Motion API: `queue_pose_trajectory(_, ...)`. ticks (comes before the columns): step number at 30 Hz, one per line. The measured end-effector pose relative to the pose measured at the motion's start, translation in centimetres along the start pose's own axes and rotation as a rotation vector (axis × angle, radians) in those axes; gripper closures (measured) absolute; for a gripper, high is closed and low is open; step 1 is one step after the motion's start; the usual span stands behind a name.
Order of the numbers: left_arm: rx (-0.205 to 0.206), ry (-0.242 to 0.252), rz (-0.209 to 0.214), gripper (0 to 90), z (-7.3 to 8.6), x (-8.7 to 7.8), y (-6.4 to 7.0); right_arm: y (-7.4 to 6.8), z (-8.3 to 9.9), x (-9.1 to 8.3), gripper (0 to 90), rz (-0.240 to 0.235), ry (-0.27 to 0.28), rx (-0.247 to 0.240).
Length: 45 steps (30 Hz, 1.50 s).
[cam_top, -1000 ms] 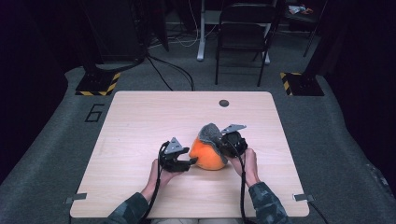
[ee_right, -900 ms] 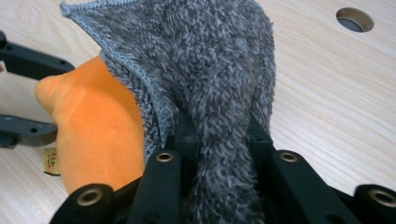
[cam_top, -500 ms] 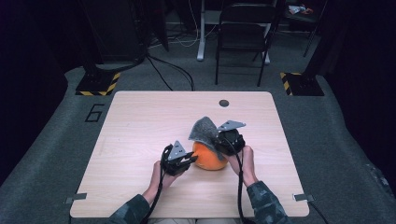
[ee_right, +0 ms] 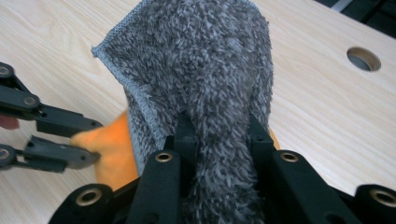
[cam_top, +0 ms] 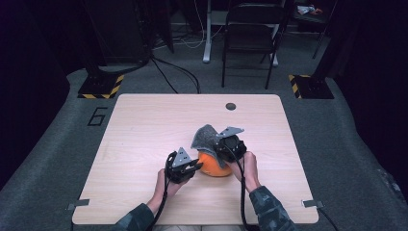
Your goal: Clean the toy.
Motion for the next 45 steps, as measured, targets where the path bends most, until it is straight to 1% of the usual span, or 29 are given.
queue_pose_trajectory(1, 0.001, 0.006, -0.007, 79.0, 0.0, 0.1, 0.0, 0.2, 0.2, -0.1, 72.8, 0.004, -0.005, 0.01)
queue_pose_trajectory(2, 0.001, 0.005, -0.004, 79.0, 0.0, 0.1, 0.0, 0.5, 0.4, -0.1, 72.7, 0.014, -0.003, 0.012)
queue_pose_trajectory(4, 0.002, 0.008, -0.003, 78.9, 0.0, 0.1, 0.1, 1.1, 0.8, -0.2, 72.7, 0.016, -0.011, 0.02)
queue_pose_trajectory(5, 0.007, 0.007, -0.003, 78.9, -0.1, 0.1, 0.0, 1.3, 1.0, -0.2, 72.7, 0.018, -0.018, 0.037)
queue_pose_trajectory(6, 0.011, 0.006, -0.002, 78.8, -0.1, 0.1, 0.0, 1.6, 1.2, -0.3, 72.7, 0.023, -0.023, 0.044)
queue_pose_trajectory(8, 0.005, 0.006, 0.006, 78.7, -0.1, 0.0, -0.1, 2.0, 1.5, -0.3, 72.6, 0.023, -0.032, 0.057)
queue_pose_trajectory(9, 0.007, 0.004, 0.006, 78.7, 0.0, 0.0, -0.1, 2.3, 1.6, -0.3, 72.6, 0.027, -0.031, 0.057)
queue_pose_trajectory(12, 0.007, 0.005, 0.006, 78.6, 0.0, 0.0, -0.2, 3.0, 2.1, -0.1, 72.6, 0.029, -0.049, 0.083)
queue_pose_trajectory(16, 0.003, 0.006, 0.009, 78.3, 0.0, 0.0, -0.3, 3.8, 2.6, 0.2, 72.6, 0.041, -0.062, 0.094)
queue_pose_trajectory(22, 0.006, 0.007, 0.012, 78.2, 0.0, 0.0, -0.3, 4.8, 3.4, 0.5, 72.5, 0.04, -0.093, 0.126)
queue_pose_trajectory(23, 0.007, 0.007, 0.011, 78.1, 0.0, 0.0, -0.3, 5.0, 3.6, 0.5, 72.6, 0.043, -0.104, 0.137)
queue_pose_trajectory(25, 0.005, 0.006, 0.012, 78.1, 0.0, 0.0, -0.3, 5.4, 3.9, 0.7, 72.6, 0.053, -0.115, 0.142)
queue_pose_trajectory(27, 0.007, 0.006, 0.011, 78.1, 0.0, 0.0, -0.3, 5.9, 4.4, 0.9, 72.6, 0.084, -0.144, 0.134)
queue_pose_trajectory(28, 0.002, 0.005, 0.012, 78.0, 0.0, 0.0, -0.4, 6.1, 4.8, 1.1, 72.6, 0.086, -0.165, 0.152)
queue_pose_trajectory(29, 0.0, 0.007, 0.007, 78.0, 0.1, 0.0, -0.4, 6.5, 5.2, 1.5, 72.6, 0.089, -0.178, 0.15)
queue_pose_trajectory(30, -0.002, 0.008, 0.008, 77.9, 0.1, 0.0, -0.5, 6.8, 5.6, 1.7, 72.6, 0.102, -0.204, 0.155)
queue_pose_trajectory(31, -0.006, 0.008, 0.012, 77.9, 0.1, 0.0, -0.6, 7.0, 6.0, 2.0, 72.6, 0.107, -0.216, 0.156)
queue_pose_trajectory(32, -0.007, 0.012, 0.012, 77.9, 0.1, 0.0, -0.6, 7.3, 6.4, 2.2, 72.6, 0.111, -0.236, 0.174)
queue_pose_trajectory(33, -0.006, 0.014, 0.012, 77.9, 0.0, 0.0, -0.6, 7.6, 6.6, 2.3, 72.6, 0.107, -0.235, 0.182)
queue_pose_trajectory(34, -0.004, 0.015, 0.011, 77.9, 0.0, 0.0, -0.6, 7.8, 6.5, 2.1, 72.6, 0.113, -0.234, 0.201)
queue_pose_trajectory(35, -0.005, 0.017, 0.012, 77.8, 0.1, 0.0, -0.6, 8.1, 6.3, 1.9, 72.6, 0.115, -0.21, 0.206)
queue_pose_trajectory(36, -0.003, 0.014, 0.016, 77.8, 0.1, 0.0, -0.6, 8.2, 6.0, 1.5, 72.6, 0.106, -0.186, 0.22)
queue_pose_trajectory(37, -0.007, 0.015, 0.016, 77.8, 0.1, 0.0, -0.5, 8.4, 5.5, 1.0, 72.6, 0.106, -0.153, 0.222)
queue_pose_trajectory(39, -0.005, 0.018, 0.015, 77.7, 0.0, 0.0, -0.5, 8.3, 4.5, -0.1, 72.6, 0.084, -0.097, 0.237)
queue_pose_trajectory(41, 0.0, 0.021, 0.015, 77.6, -0.1, 0.1, -0.4, 7.8, 3.5, -1.3, 72.6, 0.059, -0.036, 0.227)
queue_pose_trajectory(42, 0.006, 0.021, 0.011, 77.6, -0.1, 0.1, -0.4, 7.4, 3.0, -1.9, 72.6, 0.037, -0.015, 0.22)
queue_pose_trajectory(45, 0.006, 0.024, 0.014, 77.5, -0.2, 0.2, -0.1, 5.7, 1.6, -3.1, 72.6, -0.024, 0.05, 0.206)
Point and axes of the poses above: each handheld gripper's, and its own axes: x roughly forward along the jaws, z roughly out of its underside, y roughly to its right, the point moved 4 cm from there along x, roughly forward along the jaws, and after that the axes turned 6 degrees about z, right-handed, at the moved point
